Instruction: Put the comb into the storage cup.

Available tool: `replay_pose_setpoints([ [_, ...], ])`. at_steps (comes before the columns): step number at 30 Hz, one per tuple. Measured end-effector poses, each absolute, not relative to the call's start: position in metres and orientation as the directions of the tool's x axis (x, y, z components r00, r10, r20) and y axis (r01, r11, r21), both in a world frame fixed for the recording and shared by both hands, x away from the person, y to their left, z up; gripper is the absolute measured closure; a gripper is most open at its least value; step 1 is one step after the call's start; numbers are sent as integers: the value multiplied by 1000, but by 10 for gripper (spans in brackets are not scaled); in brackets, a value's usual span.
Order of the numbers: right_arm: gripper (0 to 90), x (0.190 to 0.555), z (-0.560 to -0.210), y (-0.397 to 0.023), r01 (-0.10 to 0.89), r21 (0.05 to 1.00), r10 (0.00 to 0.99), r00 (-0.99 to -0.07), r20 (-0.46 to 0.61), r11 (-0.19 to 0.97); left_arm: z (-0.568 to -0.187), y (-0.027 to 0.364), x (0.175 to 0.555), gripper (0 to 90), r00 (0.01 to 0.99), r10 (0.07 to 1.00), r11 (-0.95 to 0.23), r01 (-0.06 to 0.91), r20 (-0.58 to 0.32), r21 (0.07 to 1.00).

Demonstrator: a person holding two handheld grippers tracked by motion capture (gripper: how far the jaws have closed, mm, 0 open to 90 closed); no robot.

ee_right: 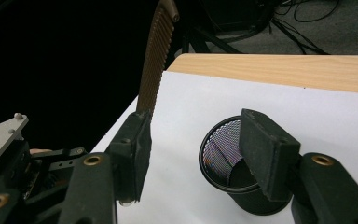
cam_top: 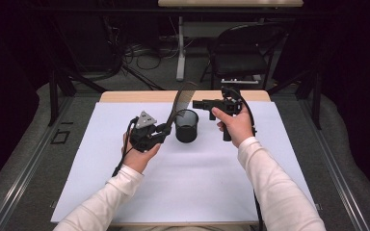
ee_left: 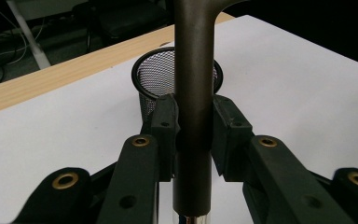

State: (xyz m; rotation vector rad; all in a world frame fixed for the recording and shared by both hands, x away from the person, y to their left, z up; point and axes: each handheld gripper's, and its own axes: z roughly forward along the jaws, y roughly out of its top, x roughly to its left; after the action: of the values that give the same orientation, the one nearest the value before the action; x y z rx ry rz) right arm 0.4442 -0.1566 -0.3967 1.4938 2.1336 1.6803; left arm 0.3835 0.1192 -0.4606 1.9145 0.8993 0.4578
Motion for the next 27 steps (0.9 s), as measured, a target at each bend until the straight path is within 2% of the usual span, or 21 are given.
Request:
replay_pose_setpoints([
  [14, 510, 448, -385, -150, 634, 774, 689, -559, 462, -5, -463, 117, 377, 727, 674, 736, -287, 389, -58, 876],
  [27, 591, 448, -382, -145, 622, 782, 675, -566, 473, -27, -466, 114, 376, 727, 688, 720, -271, 398, -90, 876],
])
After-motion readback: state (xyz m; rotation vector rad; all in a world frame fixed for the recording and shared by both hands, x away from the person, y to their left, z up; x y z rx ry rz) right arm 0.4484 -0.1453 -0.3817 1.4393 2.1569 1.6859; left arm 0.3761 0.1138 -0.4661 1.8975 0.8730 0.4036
